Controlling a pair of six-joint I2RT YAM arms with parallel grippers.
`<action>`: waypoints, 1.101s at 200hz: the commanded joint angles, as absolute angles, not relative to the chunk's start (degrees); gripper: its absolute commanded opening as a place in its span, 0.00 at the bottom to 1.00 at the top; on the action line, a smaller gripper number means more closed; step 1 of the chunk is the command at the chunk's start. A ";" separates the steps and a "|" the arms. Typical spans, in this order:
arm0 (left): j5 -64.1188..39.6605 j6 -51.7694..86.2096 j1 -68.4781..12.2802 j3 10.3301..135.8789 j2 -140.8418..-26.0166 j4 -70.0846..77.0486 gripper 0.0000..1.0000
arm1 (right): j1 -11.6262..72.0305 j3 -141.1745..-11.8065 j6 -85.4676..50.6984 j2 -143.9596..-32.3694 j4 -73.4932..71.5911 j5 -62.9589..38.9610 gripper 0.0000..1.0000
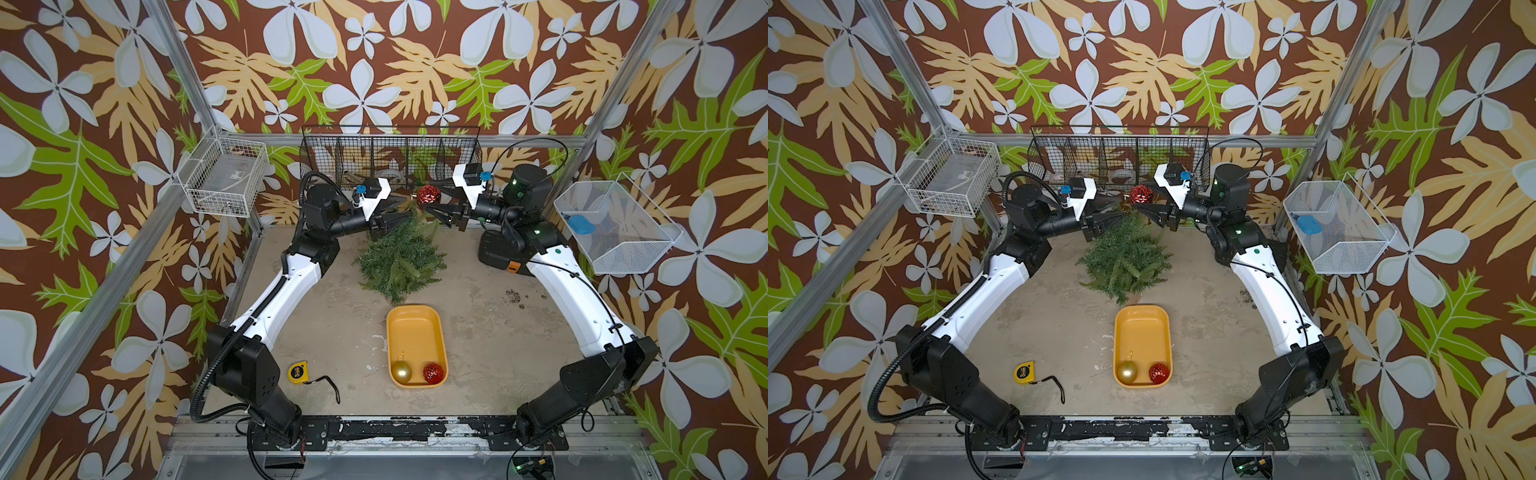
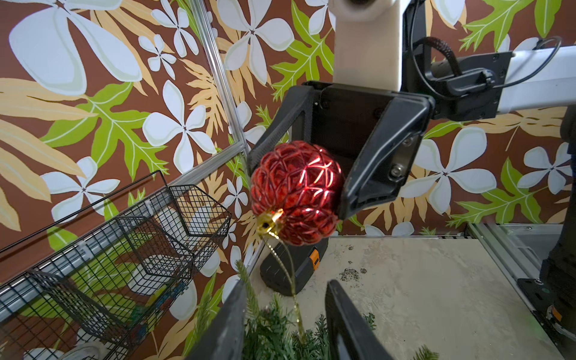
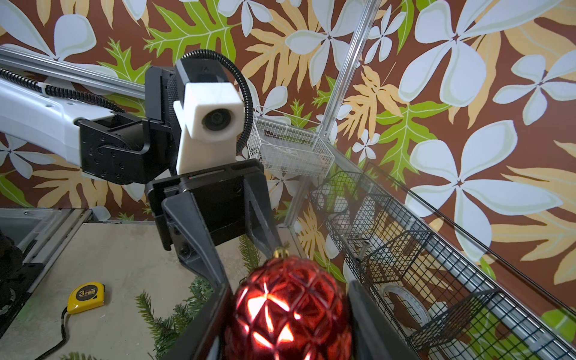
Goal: Decorate the small christmas tree with ornaments
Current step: Hang an ornament on the christmas tree.
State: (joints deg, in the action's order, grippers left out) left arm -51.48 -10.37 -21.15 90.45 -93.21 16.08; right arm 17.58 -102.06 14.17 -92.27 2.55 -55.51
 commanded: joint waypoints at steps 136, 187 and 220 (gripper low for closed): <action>-42.31 -14.92 -22.06 92.97 -93.12 7.26 0.00 | 16.94 -99.76 16.08 -90.62 2.64 -52.99 0.47; -40.12 -16.96 -22.24 92.04 -91.33 6.39 0.00 | 16.45 -98.90 16.78 -90.53 3.41 -52.29 0.47; -34.52 -22.19 -23.64 92.15 -90.70 2.61 0.00 | 16.34 -98.22 17.52 -90.70 4.67 -51.93 0.47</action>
State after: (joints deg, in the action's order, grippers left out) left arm -39.38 -17.15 -22.59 92.07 -91.18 5.69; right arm 16.38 -98.61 16.75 -90.80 3.88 -52.42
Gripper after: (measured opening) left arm 0.050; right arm 0.546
